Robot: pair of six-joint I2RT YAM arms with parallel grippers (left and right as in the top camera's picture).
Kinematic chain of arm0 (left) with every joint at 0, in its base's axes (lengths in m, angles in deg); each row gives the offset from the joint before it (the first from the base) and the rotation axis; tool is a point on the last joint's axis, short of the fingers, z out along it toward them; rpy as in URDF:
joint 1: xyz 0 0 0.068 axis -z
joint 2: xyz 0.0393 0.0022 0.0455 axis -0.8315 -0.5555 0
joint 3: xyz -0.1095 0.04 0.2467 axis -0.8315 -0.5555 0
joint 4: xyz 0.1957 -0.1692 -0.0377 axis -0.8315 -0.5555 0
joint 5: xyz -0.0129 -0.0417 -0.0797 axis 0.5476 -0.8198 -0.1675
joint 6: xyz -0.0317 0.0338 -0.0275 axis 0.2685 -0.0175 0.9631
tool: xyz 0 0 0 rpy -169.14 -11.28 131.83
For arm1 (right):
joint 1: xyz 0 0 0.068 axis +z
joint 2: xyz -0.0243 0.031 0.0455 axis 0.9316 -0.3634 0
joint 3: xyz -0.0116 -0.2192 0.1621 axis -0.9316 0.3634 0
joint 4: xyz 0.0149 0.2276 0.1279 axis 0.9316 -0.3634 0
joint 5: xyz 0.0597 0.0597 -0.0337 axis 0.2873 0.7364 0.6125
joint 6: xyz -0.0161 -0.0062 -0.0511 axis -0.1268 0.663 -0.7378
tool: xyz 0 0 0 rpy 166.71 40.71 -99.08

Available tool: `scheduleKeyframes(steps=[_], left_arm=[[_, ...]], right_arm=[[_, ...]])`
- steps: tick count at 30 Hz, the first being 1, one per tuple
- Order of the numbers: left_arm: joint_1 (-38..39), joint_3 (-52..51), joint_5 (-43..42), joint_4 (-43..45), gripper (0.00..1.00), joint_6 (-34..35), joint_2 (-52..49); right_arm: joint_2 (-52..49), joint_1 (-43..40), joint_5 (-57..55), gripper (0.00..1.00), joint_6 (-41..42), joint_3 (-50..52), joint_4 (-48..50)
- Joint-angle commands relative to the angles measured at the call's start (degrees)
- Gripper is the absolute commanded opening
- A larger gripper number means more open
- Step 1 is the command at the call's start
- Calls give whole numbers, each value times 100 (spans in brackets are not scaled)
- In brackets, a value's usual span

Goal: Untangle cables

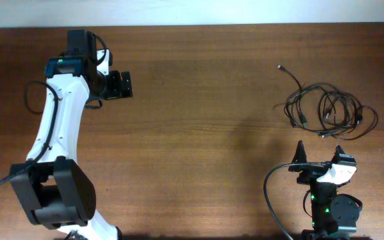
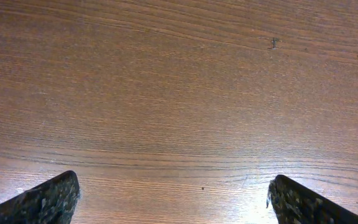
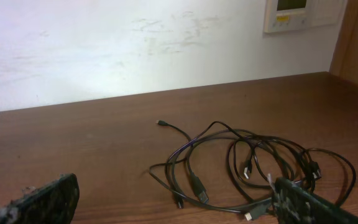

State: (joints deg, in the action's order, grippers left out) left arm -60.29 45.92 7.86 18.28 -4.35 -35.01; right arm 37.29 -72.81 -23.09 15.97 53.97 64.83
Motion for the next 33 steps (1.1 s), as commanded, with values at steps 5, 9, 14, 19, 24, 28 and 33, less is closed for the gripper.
scheduleKeyframes(steps=[5,9,14,19,24,28,33], left_arm=[[-11,20,-20,-4,99,55,1078],[-11,20,-20,-4,99,55,1705],[-11,20,-20,-7,99,55,2212],[-11,20,-20,-4,99,52,2406],[-11,20,-20,-7,99,55,2481],[-11,20,-20,-7,99,55,2492],[-11,20,-20,-7,99,52,2553]], right_arm=[[26,31,52,98,42,28,-44],[28,31,52,98,42,28,-44],[28,31,52,98,42,28,-44],[26,31,52,99,42,28,-44],[28,31,52,98,42,28,-44],[26,31,52,98,42,28,-44],[28,31,55,98,42,28,-44]])
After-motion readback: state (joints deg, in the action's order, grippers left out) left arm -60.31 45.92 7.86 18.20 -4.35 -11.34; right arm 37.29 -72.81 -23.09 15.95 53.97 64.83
